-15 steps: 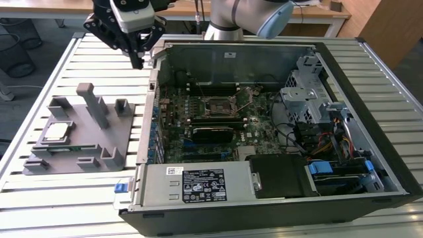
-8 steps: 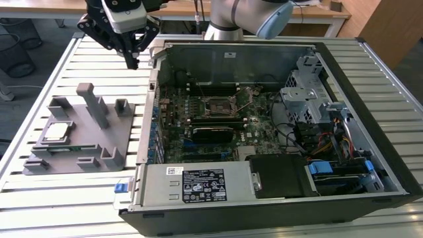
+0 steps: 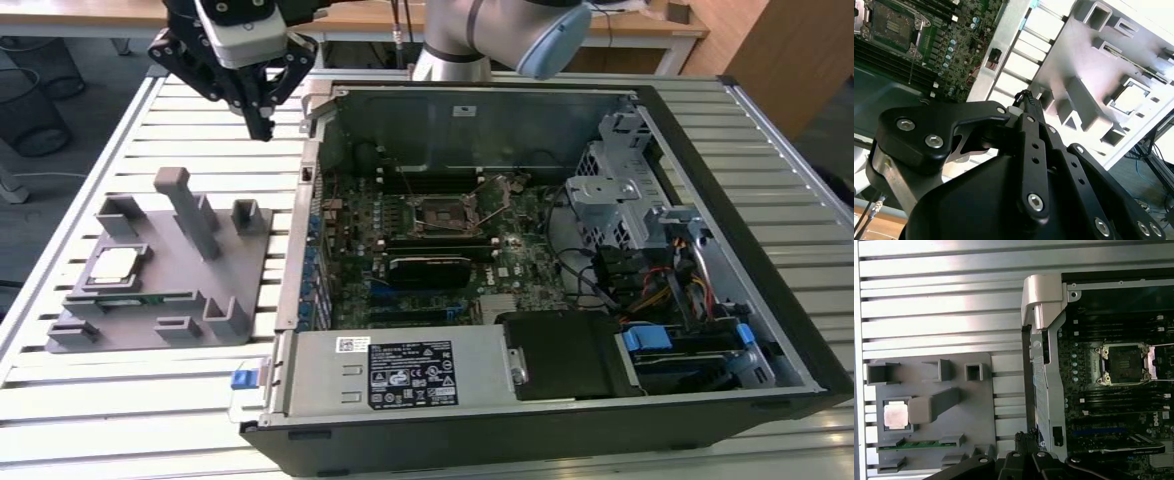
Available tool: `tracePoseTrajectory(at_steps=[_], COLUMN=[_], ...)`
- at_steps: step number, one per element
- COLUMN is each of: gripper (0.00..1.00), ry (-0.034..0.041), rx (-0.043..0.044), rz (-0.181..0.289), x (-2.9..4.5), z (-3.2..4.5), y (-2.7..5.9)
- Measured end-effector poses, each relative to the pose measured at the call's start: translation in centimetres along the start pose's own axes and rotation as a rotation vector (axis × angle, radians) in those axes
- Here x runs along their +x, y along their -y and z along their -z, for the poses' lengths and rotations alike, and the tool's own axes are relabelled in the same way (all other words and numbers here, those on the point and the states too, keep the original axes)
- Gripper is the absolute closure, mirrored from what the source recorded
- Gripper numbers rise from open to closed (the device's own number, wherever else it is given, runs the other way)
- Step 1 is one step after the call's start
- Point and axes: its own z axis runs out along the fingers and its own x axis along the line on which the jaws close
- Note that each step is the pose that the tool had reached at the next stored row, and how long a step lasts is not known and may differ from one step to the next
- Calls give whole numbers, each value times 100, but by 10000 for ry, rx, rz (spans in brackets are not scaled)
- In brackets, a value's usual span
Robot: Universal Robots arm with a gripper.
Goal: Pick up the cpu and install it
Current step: 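Reach for the cpu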
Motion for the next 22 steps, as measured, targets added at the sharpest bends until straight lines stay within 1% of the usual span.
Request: tracePoseTrajectory(at_steps=[10, 16, 22], gripper=[89, 89, 89], ry=[-20, -24, -24], rx=[2, 2, 2], rz=[-1, -1, 4], x=[86, 190, 278], z=[-11, -22, -31], y=[7, 20, 79])
